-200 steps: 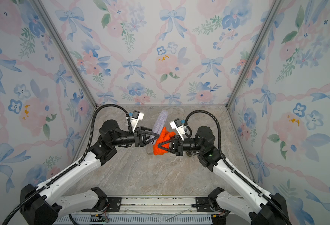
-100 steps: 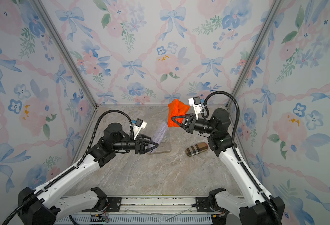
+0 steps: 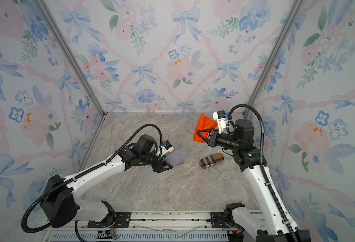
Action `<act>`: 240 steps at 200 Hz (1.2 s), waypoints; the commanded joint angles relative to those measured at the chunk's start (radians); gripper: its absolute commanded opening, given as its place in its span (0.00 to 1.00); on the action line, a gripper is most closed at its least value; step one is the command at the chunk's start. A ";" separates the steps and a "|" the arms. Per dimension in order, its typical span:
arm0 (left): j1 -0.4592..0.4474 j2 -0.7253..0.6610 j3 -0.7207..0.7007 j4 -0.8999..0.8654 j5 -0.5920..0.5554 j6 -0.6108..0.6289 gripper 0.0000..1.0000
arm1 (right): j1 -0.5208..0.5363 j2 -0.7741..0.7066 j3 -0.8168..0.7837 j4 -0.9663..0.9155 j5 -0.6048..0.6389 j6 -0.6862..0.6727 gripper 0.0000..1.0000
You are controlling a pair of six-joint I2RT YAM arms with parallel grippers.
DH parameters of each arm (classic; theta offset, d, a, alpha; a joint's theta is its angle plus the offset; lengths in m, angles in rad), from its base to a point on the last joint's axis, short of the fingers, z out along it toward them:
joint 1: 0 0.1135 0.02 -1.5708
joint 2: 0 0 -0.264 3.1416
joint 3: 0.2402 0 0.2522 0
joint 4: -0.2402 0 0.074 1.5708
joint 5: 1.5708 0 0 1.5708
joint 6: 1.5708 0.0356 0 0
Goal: Wipe the eyeglass case
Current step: Wipe the dirt from the eyeglass case, then place the eyeglass case at the center of the board.
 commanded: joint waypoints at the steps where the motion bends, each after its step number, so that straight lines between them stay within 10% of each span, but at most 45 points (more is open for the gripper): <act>1: -0.106 0.039 -0.001 -0.020 -0.131 0.162 0.34 | -0.002 0.025 0.024 -0.101 0.042 -0.047 0.00; 155: -0.242 0.259 -0.123 0.074 -0.287 0.242 0.42 | 0.039 0.018 -0.153 0.012 0.079 0.013 0.00; 240: -0.277 0.278 -0.139 0.069 -0.318 0.189 0.72 | 0.041 0.045 -0.182 0.049 0.066 0.020 0.00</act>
